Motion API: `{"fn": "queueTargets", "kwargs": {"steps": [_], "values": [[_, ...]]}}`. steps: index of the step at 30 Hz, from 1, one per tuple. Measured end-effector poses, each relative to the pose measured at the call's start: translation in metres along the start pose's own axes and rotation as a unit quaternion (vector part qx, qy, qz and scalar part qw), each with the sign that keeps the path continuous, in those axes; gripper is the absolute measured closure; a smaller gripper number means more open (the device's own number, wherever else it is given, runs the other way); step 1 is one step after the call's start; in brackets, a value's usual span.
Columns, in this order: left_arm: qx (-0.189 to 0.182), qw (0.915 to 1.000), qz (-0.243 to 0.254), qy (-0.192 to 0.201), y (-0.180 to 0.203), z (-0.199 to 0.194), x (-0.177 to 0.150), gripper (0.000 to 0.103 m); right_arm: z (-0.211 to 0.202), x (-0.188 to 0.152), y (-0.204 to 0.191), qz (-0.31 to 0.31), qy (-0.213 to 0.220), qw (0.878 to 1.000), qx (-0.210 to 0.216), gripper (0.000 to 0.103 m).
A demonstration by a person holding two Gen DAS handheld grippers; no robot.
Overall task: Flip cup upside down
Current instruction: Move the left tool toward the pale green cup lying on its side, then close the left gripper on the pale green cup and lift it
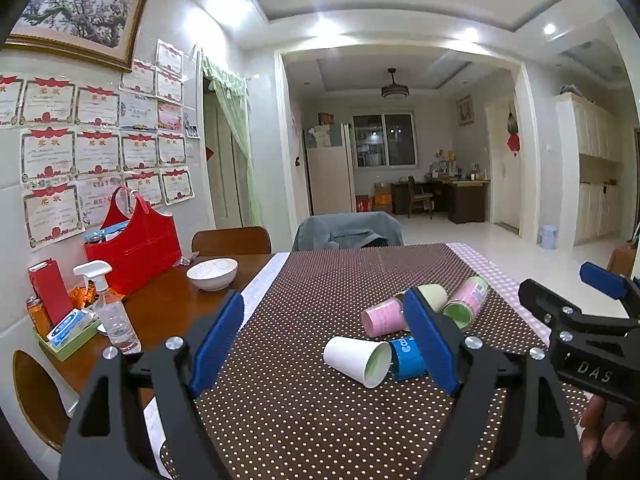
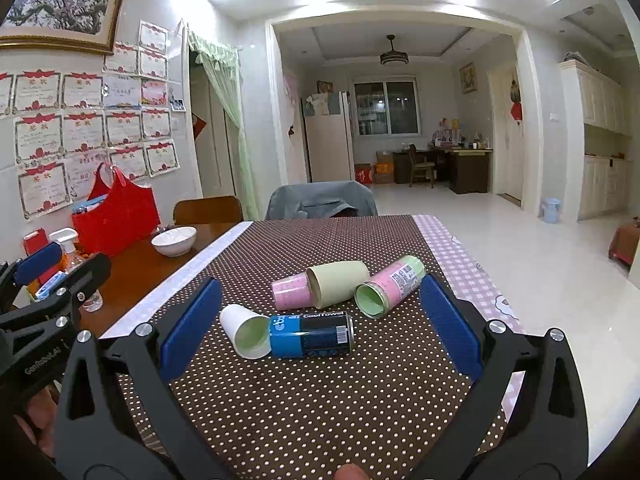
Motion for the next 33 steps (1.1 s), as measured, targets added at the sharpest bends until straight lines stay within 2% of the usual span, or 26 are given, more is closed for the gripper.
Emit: {"fn": "queueTargets", "kwargs": {"steps": [4, 12, 13, 20, 24, 27, 30, 33], "values": [[-0.001, 0.9998, 0.013, -0.012, 0.006, 0.022, 0.003, 0.022, 0.02, 0.004, 0.011, 0.014, 0.0, 1.0, 0.006, 0.006], [-0.018, 0.9967, 0.063, -0.047, 0.04, 0.087, 0.011, 0.022, 0.075, 0.01, 0.041, 0.035, -0.048, 0.998, 0.011, 0.006], [-0.02, 0.9962, 0.069, -0.049, 0.043, 0.094, 0.011, 0.022, 0.086, 0.008, 0.048, 0.049, -0.067, 0.996, 0.013, 0.006], [-0.059, 0.9867, 0.124, -0.086, 0.081, 0.156, 0.015, 0.022, 0.142, 0.004, 0.094, 0.083, -0.125, 0.989, -0.001, 0.006], [-0.099, 0.9762, 0.16, -0.108, 0.107, 0.183, 0.016, 0.022, 0.163, -0.001, 0.114, 0.103, -0.149, 0.983, -0.001, 0.006], [-0.124, 0.9652, 0.192, -0.126, 0.129, 0.204, 0.015, 0.022, 0.175, -0.005, 0.127, 0.119, -0.162, 0.98, -0.007, 0.006], [-0.157, 0.95, 0.229, -0.143, 0.154, 0.224, 0.013, 0.022, 0.18, -0.008, 0.14, 0.13, -0.166, 0.977, -0.013, 0.006], [-0.184, 0.9303, 0.27, -0.166, 0.181, 0.241, 0.005, 0.022, 0.185, -0.011, 0.15, 0.145, -0.167, 0.975, -0.016, 0.006]]}}
Point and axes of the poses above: each gripper's, at about its wrist camera, not at the fingertips, and z roughly the way its jaws point, y to its right, x to its top, the point moved 1 cm from there along z, roughly the way its jaws point, and after that the axes turned 14 degrees about x, right-handed, at the moved point
